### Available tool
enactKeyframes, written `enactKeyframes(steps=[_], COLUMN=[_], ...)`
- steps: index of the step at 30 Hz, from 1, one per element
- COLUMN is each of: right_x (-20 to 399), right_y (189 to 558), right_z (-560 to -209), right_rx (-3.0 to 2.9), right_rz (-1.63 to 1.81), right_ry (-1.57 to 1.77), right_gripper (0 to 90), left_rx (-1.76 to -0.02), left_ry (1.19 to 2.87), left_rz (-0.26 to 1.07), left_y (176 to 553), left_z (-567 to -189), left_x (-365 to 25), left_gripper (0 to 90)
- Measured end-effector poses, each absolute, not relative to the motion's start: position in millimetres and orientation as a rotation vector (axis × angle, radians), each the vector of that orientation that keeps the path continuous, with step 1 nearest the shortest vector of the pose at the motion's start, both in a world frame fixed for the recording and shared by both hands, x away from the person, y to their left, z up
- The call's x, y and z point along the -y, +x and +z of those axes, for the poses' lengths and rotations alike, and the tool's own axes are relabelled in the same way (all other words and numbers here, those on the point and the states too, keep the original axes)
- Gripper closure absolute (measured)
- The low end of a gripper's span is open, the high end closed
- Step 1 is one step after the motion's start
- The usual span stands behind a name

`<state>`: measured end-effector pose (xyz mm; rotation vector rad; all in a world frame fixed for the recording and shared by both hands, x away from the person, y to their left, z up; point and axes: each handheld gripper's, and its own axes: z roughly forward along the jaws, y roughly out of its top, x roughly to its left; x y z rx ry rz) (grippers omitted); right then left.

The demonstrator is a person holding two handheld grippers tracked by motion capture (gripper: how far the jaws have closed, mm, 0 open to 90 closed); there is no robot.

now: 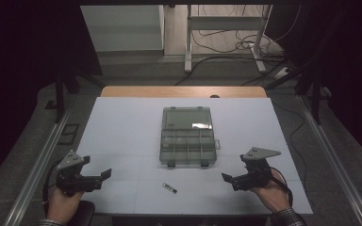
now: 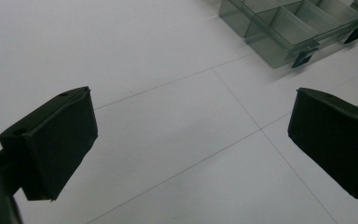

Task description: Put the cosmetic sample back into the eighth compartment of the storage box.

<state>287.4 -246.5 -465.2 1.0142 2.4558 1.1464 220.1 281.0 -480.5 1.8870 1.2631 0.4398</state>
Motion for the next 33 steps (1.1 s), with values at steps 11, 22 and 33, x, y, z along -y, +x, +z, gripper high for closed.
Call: enactKeyframes(steps=[11,22,33], right_x=[226,208,188], right_y=[291,292,294], right_z=[-466,-469,-472], right_rx=[-2.511,-2.565,-2.610], right_rz=[1.145,1.145,1.124], right_ry=[0.973,0.921,0.883], right_gripper=[0.0,0.0,0.0], left_rx=[-1.265,-1.265,-1.265], left_ry=[1.887,1.887,1.888], left_rz=[0.440,0.440,0.441], left_y=[220,220,220], left_z=[-481,-481,-481], left_x=[-281,-281,-281], left_gripper=[1.9,1.9,1.9])
